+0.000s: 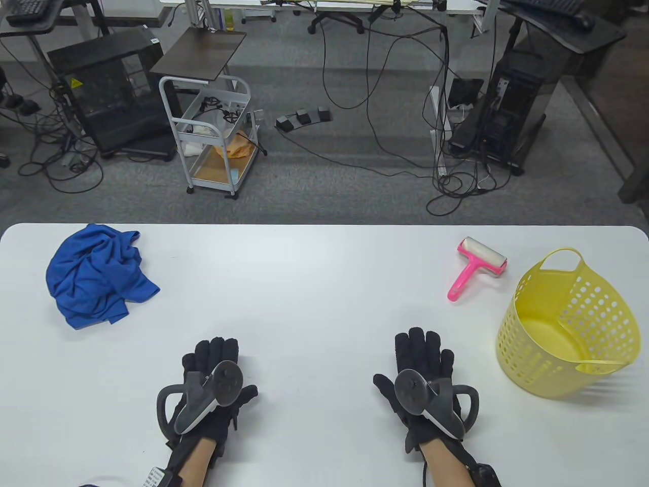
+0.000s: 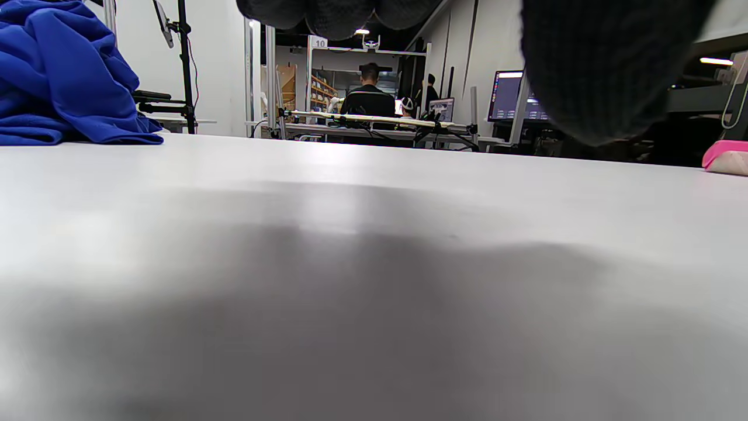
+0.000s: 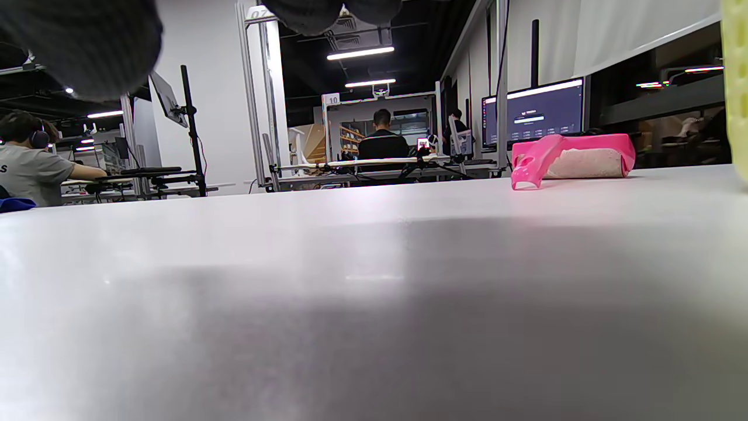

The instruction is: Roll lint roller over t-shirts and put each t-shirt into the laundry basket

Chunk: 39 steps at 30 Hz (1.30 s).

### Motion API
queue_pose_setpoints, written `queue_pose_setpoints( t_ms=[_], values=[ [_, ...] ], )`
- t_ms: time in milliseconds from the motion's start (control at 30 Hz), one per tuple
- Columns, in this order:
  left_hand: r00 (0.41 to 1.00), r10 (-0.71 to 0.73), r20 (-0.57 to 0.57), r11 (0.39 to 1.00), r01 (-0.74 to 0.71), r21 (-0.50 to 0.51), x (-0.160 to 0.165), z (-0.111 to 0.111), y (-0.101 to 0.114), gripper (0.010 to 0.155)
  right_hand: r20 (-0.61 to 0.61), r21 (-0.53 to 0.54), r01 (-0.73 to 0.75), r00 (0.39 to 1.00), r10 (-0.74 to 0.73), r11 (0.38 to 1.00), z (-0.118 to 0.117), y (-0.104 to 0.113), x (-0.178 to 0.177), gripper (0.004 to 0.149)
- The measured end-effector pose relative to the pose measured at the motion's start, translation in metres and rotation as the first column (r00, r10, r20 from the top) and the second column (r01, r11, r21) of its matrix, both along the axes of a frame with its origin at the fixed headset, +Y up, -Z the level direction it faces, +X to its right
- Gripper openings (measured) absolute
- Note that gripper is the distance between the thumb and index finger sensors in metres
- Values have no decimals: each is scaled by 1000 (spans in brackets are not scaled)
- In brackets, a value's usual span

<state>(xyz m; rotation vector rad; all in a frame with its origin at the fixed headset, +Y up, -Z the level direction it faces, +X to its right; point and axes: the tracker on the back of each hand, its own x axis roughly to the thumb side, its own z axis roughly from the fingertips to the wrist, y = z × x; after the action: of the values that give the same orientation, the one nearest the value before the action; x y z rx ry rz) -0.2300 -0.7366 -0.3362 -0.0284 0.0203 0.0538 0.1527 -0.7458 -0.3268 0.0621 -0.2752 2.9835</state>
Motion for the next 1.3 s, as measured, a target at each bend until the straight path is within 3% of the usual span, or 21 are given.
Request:
queue_pose_setpoints(
  t_ms=[133, 333, 467, 633, 700, 800, 900, 1000, 1100, 1200, 1300],
  values=[
    [998, -27, -55, 1000, 26, -14, -38, -31, 14, 100, -5, 7, 13, 1000, -13, 1000, 2, 2, 0, 84],
    [946, 36, -321, 999, -41, -7, -144, -105, 45, 106, 6, -2, 49, 999, -49, 999, 1, 5, 5, 85],
    [861, 73, -503, 997, -60, 42, -210, -147, 60, 111, 17, -10, 63, 998, -62, 998, -1, 5, 10, 85],
    [737, 169, -655, 980, -194, 34, -257, -173, 51, 114, 22, -16, 67, 998, -67, 998, 0, 5, 9, 85],
    [728, 164, -666, 975, -221, -2, -266, -180, 45, 117, 23, -17, 63, 998, -62, 998, 0, 5, 9, 85],
    [768, 134, -626, 966, -242, -90, -266, -192, 32, 116, 25, -17, 70, 997, -69, 997, 0, 4, 9, 85],
    [808, 25, -589, 967, -169, -190, -259, -198, 20, 99, 23, -24, 65, 998, -64, 998, 0, 3, 9, 85],
    [811, 117, -573, 990, -138, 7, -254, -196, 20, 73, 22, -27, 75, 997, -74, 997, 0, 4, 10, 84],
    [829, 68, -555, 998, -66, 23, -254, -189, 24, 53, 18, -26, 84, 996, -83, 996, 0, 4, 11, 84],
    [835, 74, -545, 997, -60, 44, -255, -184, 36, 44, 14, -27, 84, 996, -83, 996, -1, 3, 10, 83],
    [827, 156, -540, 987, -104, 127, -255, -177, 50, 38, 17, -26, 80, 997, -79, 996, -1, 3, 10, 83]
  ],
)
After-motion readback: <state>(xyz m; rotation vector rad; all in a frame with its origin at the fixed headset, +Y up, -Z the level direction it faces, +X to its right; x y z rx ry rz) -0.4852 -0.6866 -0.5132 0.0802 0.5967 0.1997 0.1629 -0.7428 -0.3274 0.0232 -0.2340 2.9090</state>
